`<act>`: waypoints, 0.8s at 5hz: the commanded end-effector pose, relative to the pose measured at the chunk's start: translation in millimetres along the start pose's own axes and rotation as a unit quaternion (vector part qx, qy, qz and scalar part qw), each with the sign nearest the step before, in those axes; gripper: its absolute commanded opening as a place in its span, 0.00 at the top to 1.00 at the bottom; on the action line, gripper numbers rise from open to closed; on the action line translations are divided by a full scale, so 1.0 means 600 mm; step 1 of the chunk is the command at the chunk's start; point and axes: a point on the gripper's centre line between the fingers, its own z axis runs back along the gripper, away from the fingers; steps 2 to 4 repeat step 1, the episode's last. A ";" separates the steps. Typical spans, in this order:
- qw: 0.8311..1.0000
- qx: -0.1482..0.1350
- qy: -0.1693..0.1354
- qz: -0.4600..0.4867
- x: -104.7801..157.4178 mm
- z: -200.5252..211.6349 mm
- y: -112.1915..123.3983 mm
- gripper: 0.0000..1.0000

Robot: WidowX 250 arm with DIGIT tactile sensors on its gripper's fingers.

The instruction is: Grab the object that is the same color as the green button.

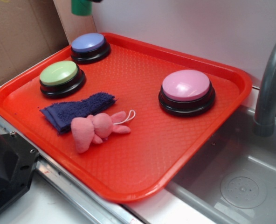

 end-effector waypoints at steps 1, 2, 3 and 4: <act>0.999 0.020 -0.031 -0.033 -0.022 0.055 -0.010 1.00; 0.999 0.020 -0.031 -0.033 -0.022 0.055 -0.010 1.00; 0.999 0.020 -0.031 -0.033 -0.022 0.055 -0.010 1.00; 0.999 0.020 -0.031 -0.033 -0.022 0.055 -0.010 1.00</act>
